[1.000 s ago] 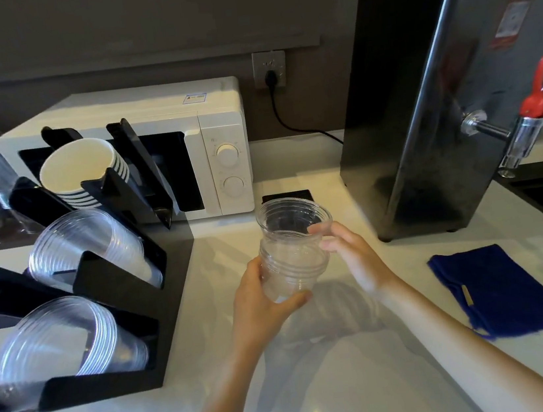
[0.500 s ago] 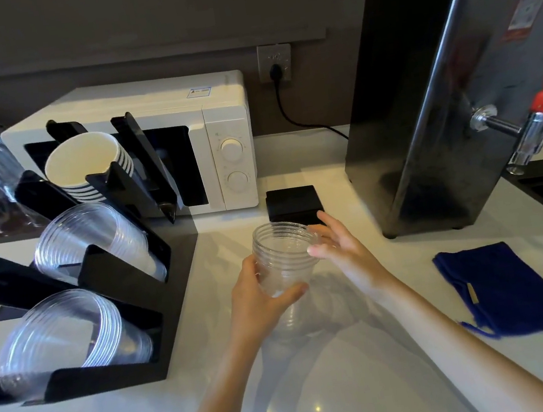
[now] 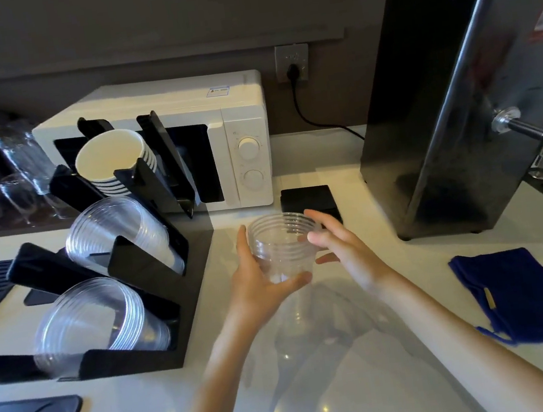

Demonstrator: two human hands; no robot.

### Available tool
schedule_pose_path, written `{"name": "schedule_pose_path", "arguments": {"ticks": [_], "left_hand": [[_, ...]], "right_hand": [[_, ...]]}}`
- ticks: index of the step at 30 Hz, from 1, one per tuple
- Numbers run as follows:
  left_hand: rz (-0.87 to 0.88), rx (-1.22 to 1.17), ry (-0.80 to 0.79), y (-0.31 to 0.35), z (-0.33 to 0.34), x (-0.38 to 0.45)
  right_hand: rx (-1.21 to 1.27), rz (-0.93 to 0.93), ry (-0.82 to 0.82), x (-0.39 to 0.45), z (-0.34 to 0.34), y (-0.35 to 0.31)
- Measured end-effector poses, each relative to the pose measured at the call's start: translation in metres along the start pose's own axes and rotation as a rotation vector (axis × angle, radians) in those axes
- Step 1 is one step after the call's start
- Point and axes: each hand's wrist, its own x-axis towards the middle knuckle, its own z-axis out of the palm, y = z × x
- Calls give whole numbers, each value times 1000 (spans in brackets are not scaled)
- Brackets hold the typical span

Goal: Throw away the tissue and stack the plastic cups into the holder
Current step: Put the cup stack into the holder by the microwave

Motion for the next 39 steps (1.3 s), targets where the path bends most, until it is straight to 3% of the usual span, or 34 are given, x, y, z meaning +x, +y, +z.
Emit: {"name": "schedule_pose_path", "arguments": {"ticks": [7,18,25,30,39], "left_hand": [[169,143,196,58,-56,-19],[305,159,463,95,-147,-67],[313,135,559,86,-187,-106],[292,157,542,67,-210,-116],[117,506,494,31,-223,-128]], "right_hand": [[27,-240,-51,10,17,-69],[24,-486,-250,14,85,-153],[17,-531,-375,1,135,-167],[22,-511,-442,-2,156,-163],[-98,-397,-450,-19,172,-116]]}}
